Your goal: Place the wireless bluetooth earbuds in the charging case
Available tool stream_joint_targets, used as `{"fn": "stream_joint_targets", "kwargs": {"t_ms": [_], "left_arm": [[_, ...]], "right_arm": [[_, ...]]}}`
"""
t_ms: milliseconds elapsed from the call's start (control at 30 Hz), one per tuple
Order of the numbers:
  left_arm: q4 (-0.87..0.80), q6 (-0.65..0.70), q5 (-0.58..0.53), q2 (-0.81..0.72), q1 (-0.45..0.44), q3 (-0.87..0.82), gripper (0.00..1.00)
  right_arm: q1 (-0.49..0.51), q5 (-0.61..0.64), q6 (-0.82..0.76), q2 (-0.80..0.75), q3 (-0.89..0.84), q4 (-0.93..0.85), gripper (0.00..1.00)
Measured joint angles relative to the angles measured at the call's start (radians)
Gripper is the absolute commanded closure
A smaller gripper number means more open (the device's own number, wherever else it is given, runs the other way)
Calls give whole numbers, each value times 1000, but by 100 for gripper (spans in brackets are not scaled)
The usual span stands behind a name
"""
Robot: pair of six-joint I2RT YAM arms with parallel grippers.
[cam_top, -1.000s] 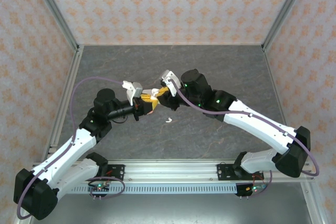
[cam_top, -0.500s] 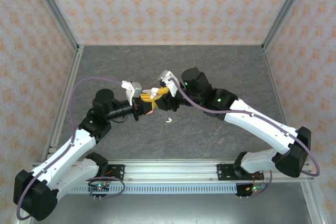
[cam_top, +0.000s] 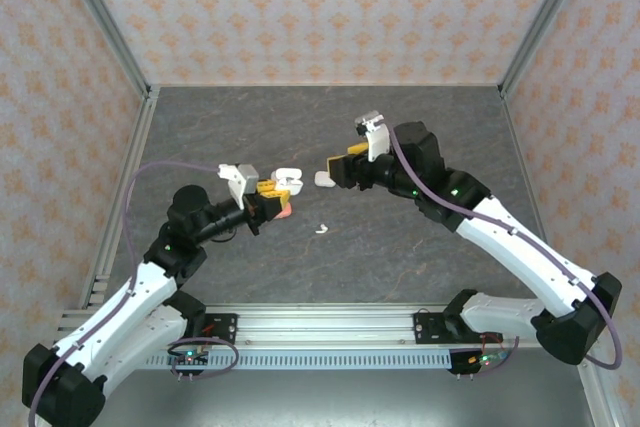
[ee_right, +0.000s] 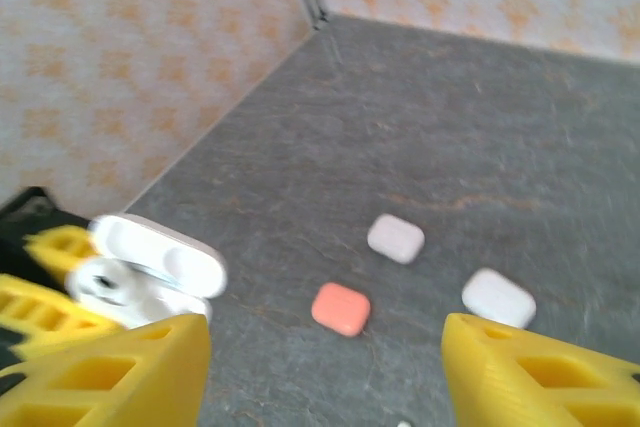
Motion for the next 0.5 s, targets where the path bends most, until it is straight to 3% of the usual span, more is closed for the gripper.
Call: {"fn": "stream_joint_targets", "kwargs": {"t_ms": [233,500], "left_arm": [[0,25,-42,-97,0,-3,100],[-10,40,-60,-132,0,-3,100]], "right_arm": [[9,63,129,228,-43,-60,45],[97,104,229,475,-40,-109,47]]}}
